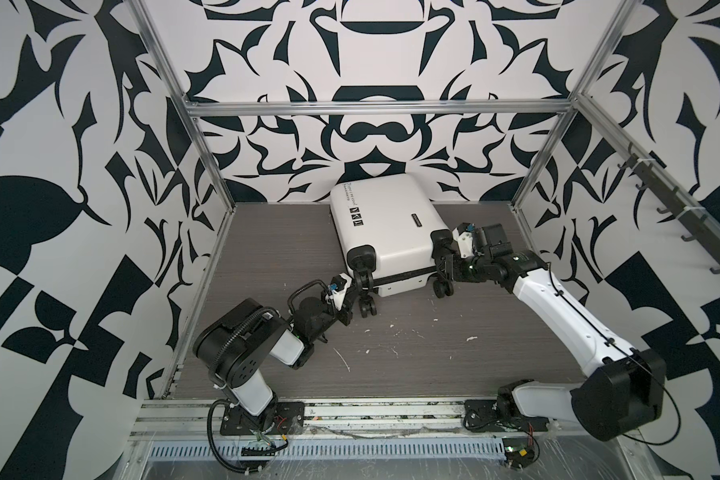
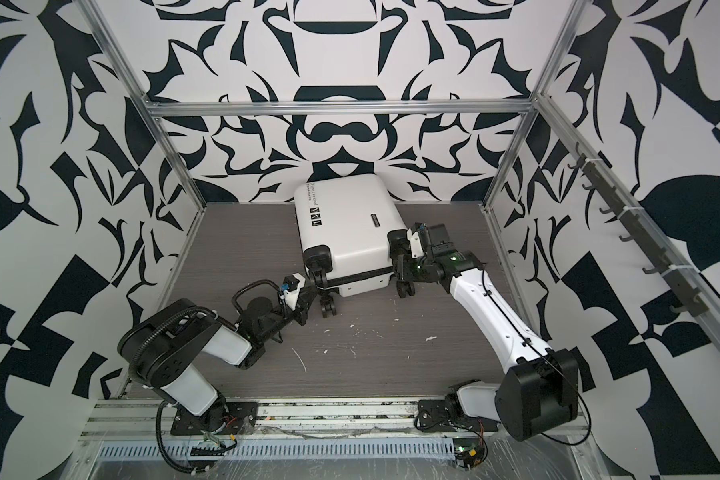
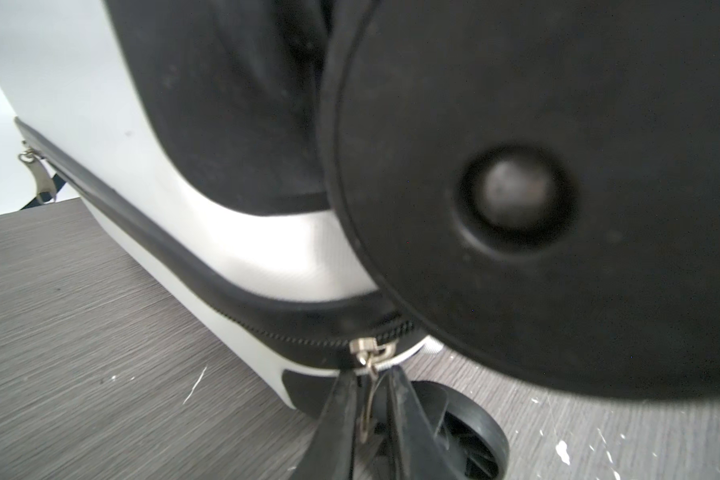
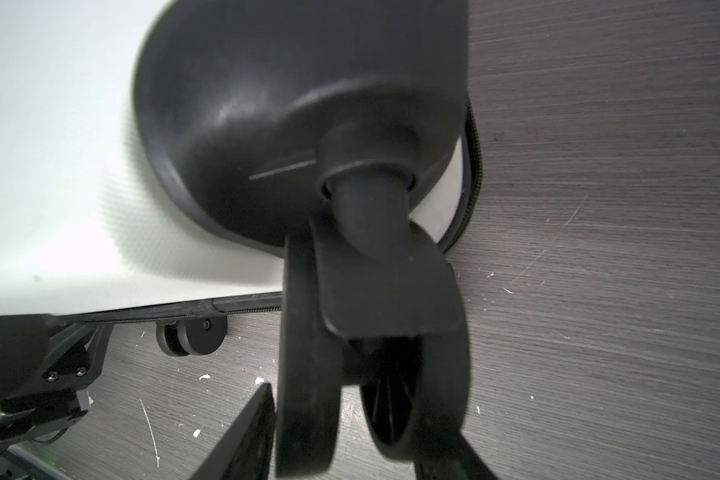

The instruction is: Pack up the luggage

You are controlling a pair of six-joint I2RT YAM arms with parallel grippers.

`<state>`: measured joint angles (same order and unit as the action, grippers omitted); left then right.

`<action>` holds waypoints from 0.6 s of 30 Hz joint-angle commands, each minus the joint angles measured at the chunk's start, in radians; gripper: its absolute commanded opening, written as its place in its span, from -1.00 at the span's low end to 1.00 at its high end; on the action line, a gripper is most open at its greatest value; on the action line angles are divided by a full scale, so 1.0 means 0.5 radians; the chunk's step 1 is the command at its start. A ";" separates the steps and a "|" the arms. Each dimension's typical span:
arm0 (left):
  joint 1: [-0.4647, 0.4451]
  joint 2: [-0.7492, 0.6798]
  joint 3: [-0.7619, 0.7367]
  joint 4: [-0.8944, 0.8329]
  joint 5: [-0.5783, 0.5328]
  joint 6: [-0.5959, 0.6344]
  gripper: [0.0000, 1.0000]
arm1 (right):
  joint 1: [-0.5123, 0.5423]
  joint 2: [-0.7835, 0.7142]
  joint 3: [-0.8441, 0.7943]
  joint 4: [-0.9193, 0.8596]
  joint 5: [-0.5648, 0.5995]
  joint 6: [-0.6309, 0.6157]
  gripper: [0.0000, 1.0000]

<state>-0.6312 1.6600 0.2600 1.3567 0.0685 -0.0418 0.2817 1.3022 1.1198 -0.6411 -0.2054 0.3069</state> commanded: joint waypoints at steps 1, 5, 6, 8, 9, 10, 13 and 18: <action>-0.011 0.009 0.101 0.138 0.082 -0.032 -0.64 | 0.013 -0.065 0.080 0.024 -0.083 -0.009 0.07; -0.011 0.021 0.111 0.139 0.034 -0.044 -0.65 | 0.013 -0.062 0.080 0.024 -0.087 -0.007 0.06; -0.011 0.024 0.112 0.138 0.010 -0.044 -0.66 | 0.013 -0.061 0.079 0.024 -0.086 -0.009 0.06; -0.011 0.033 0.112 0.140 -0.034 -0.055 -0.69 | 0.013 -0.065 0.077 0.021 -0.086 -0.007 0.06; -0.011 0.037 0.116 0.138 -0.043 -0.059 -0.72 | 0.013 -0.064 0.074 0.021 -0.085 -0.008 0.05; -0.011 0.042 0.121 0.137 -0.045 -0.062 -0.75 | 0.013 -0.067 0.072 0.020 -0.080 -0.009 0.05; -0.011 0.054 0.134 0.139 -0.037 -0.075 -0.83 | 0.013 -0.066 0.072 0.012 -0.062 -0.016 0.05; -0.011 0.071 0.152 0.139 -0.023 -0.082 -0.94 | 0.013 -0.064 0.081 -0.008 -0.016 -0.025 0.18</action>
<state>-0.6342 1.6939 0.2970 1.3563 0.0566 -0.0788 0.2832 1.3014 1.1198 -0.6479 -0.2104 0.3050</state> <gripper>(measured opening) 0.060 0.580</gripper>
